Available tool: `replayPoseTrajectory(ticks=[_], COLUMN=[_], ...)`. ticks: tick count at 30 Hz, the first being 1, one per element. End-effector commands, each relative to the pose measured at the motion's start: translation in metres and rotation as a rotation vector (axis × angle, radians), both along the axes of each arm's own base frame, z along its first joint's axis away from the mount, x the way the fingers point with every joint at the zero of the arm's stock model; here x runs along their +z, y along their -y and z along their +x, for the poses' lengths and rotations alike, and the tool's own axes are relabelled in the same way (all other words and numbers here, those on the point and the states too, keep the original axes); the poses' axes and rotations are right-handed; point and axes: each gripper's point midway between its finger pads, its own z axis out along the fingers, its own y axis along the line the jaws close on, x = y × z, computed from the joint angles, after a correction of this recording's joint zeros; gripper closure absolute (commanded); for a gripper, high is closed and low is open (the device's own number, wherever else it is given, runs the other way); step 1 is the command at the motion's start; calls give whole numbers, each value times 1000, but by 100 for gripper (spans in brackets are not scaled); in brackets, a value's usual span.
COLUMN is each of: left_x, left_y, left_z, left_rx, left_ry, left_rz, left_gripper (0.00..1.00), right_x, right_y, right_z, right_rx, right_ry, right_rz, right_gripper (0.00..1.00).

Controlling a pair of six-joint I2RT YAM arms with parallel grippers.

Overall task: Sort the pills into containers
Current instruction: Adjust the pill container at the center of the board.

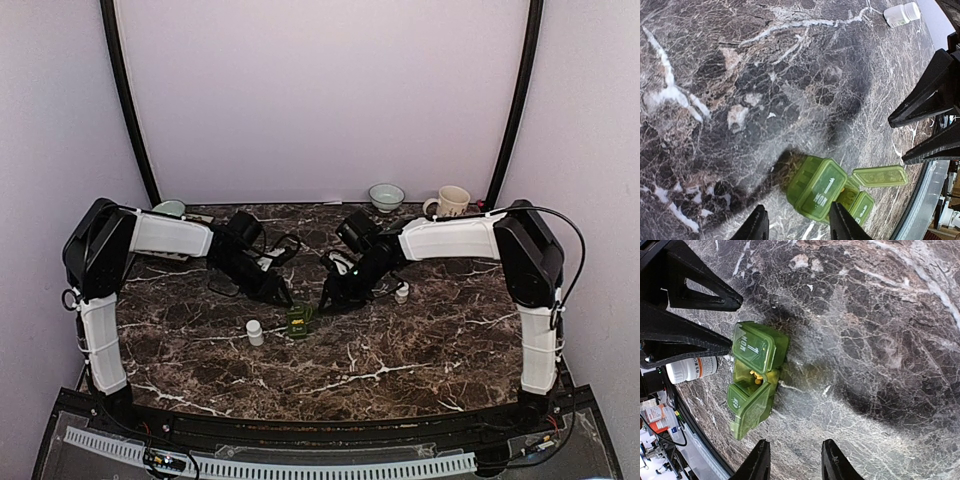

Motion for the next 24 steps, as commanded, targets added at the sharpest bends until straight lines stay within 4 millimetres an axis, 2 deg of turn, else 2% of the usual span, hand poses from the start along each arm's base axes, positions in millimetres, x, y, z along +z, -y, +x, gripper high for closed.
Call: replayPoseTrajectory(ticks=[1,24], left_x=[0,-10], left_y=[-1,0], left_z=[0,-2], left_rx=[-9,-32], left_ry=[-14,-31], left_rz=[11,77], left_gripper=[56,57], right_x=[4,5], right_y=[-9,-25], right_z=[4,2], right_rx=[19,59], right_ry=[10,4], right_rz=[30,36], right_gripper=[65,65])
